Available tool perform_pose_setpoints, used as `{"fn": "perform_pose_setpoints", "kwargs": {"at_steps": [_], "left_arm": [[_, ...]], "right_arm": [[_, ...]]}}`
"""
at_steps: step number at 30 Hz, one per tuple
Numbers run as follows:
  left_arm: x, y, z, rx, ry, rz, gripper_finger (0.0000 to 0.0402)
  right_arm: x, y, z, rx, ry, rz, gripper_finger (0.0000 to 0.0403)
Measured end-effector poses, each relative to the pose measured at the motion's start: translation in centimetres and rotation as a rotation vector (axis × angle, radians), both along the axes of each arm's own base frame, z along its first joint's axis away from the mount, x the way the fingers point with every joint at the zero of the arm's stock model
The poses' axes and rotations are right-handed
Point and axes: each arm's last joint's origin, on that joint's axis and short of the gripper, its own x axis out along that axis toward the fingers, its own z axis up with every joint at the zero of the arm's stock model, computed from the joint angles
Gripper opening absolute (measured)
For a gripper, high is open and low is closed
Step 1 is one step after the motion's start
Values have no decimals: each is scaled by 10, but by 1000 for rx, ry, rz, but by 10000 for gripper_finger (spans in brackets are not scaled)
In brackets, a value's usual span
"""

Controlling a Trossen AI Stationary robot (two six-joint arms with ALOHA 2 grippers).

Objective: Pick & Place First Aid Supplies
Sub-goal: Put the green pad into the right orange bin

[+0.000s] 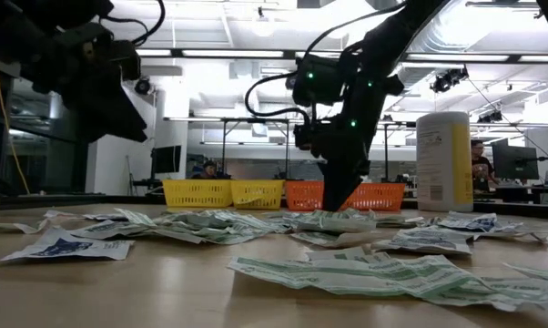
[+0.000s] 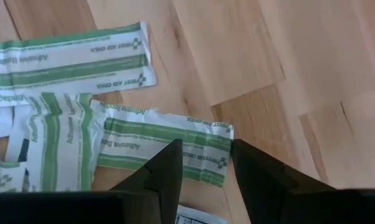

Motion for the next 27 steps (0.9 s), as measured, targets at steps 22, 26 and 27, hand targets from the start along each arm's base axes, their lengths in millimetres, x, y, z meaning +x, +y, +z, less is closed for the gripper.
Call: {"fn": "perform_pose_setpoints", "kwargs": {"at_steps": [22,26,27], "left_arm": [[-8,-34,4,61,-43,-63,127],[-8,-34,8,66,-85,-72,127],[-7,-35,9,73,-93,-77,127]], "right_arm": [[-2,3,-4,103,22,-157,5],[-4,5,1,134,16,-200,2],[-5,5,3,137,13,-206,2]]}}
